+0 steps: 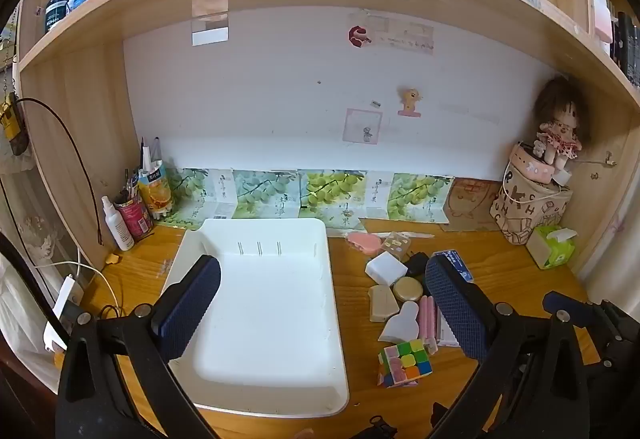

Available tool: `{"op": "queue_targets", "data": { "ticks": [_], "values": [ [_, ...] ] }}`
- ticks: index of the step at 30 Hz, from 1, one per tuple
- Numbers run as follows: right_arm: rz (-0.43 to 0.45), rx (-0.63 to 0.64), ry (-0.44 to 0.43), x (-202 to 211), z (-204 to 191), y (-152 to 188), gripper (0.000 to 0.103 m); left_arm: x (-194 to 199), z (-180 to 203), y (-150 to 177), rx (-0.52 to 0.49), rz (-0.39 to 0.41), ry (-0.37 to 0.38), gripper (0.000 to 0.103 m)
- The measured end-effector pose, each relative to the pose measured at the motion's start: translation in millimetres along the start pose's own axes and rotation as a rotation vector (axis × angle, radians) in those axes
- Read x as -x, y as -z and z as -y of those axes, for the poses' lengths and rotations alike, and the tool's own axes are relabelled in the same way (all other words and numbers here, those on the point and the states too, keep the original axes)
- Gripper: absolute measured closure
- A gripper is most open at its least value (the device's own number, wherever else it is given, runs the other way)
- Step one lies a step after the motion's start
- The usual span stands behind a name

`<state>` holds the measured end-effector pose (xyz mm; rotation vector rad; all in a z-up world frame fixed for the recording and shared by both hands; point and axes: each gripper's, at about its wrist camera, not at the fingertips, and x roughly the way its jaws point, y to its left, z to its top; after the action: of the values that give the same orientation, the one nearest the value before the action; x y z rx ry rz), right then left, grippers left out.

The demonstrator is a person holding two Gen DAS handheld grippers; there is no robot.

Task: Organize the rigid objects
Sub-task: 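Move the left tool to the white tray's rim and the right tool toward the Rubik's cube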

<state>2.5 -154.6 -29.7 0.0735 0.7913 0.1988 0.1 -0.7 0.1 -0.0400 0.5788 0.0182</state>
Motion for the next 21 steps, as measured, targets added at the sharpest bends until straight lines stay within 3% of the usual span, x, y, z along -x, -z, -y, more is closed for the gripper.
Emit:
{"op": "queue_targets", "data": {
  "ticks": [14, 21],
  "values": [
    [-0.036, -0.003, -0.016, -6.3, 3.5, 4.4, 0.001, 6.8, -10.4, 10.6, 0.051, -0.024, 0.015, 0.001],
    [-0.064, -0.011, -0.032, -7.9, 8.4, 9.8, 0.001, 0.9, -8.9, 15.0, 0.092, -0.082, -0.008, 0.001]
  ]
}}
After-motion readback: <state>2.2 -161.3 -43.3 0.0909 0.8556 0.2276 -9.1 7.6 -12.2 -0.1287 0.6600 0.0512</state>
